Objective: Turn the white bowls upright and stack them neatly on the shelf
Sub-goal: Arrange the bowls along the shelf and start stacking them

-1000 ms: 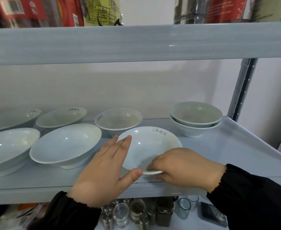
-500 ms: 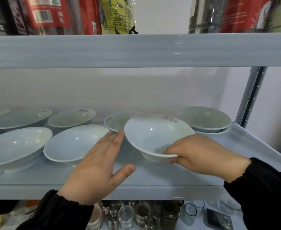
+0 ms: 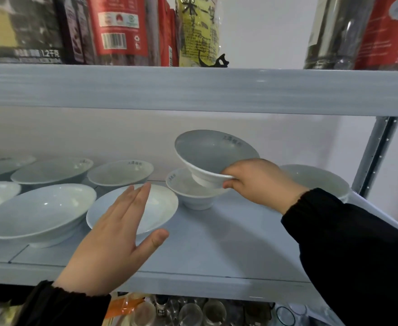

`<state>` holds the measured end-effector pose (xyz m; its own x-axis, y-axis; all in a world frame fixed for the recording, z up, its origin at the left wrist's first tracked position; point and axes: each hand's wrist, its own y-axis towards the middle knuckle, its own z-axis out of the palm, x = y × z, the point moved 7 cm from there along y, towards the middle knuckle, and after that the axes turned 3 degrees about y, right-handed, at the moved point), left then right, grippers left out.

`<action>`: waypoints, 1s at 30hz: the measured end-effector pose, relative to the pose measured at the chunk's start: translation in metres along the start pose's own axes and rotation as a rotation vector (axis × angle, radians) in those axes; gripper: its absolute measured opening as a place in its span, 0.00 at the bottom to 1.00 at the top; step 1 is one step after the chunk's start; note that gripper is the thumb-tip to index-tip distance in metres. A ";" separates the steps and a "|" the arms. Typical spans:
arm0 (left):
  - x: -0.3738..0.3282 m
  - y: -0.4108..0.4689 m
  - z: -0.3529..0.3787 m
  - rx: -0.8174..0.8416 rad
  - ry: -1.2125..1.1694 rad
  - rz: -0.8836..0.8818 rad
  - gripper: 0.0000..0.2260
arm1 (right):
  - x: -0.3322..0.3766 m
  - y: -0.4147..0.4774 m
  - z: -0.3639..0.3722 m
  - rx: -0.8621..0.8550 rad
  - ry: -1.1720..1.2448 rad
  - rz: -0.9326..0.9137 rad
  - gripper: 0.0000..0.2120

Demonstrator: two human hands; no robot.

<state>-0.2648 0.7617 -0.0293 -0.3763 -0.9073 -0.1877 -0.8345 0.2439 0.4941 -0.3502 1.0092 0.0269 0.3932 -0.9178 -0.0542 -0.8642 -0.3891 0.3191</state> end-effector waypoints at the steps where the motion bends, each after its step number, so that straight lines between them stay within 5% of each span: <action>1: 0.005 -0.002 0.000 0.005 0.007 -0.010 0.38 | 0.001 0.009 0.004 0.003 0.004 0.012 0.09; 14: 0.041 -0.017 -0.009 -0.030 0.086 0.002 0.42 | 0.008 0.069 0.086 0.186 0.106 0.050 0.08; 21: 0.040 -0.015 -0.005 -0.022 0.093 0.015 0.42 | 0.020 0.067 0.092 0.329 0.149 0.020 0.18; 30: 0.036 -0.022 0.003 0.013 0.089 -0.006 0.41 | 0.022 0.076 0.101 0.376 0.149 -0.005 0.09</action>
<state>-0.2611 0.7248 -0.0494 -0.3347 -0.9354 -0.1138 -0.8421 0.2427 0.4817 -0.4387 0.9515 -0.0456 0.4154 -0.9050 0.0914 -0.9057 -0.4208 -0.0507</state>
